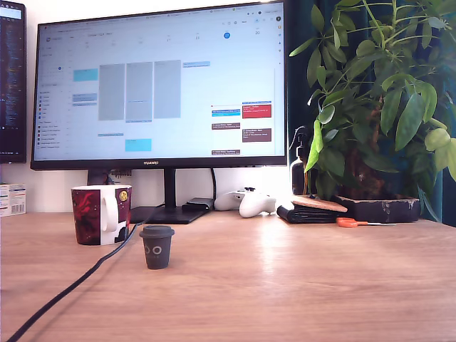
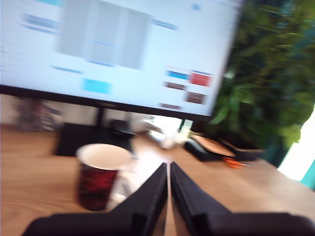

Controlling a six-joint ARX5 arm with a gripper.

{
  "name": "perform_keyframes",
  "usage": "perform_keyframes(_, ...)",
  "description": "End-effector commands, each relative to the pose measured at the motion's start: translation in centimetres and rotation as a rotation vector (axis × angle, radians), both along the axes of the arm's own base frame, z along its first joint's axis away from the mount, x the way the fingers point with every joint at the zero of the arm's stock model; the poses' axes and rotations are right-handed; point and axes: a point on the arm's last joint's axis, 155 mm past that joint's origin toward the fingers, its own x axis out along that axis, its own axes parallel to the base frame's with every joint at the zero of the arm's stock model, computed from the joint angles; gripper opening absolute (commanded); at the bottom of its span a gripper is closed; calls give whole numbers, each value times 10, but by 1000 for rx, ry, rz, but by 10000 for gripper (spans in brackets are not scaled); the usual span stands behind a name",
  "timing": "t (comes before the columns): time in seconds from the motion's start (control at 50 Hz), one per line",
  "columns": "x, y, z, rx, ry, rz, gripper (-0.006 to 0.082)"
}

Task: Pick the grey coffee capsule and place it inside the red coffee cup

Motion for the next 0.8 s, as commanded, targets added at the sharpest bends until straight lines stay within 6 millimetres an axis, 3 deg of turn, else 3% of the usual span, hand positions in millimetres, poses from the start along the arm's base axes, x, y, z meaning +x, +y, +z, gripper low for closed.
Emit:
perform_keyframes(0.0,0,-10,-16,0,57,-45,-21)
perform_keyframes(0.5,1,-65,-50,131,137,-214,6)
perform_keyframes(0.52,3,-71,-54,174,134,-228,112)
perform_keyframes(0.68,12,-93,-55,288,101,-283,576)
perform_keyframes(0.72,15,-98,-57,309,112,-297,654)
perform_keyframes(0.78,21,-106,-63,346,140,-311,687)
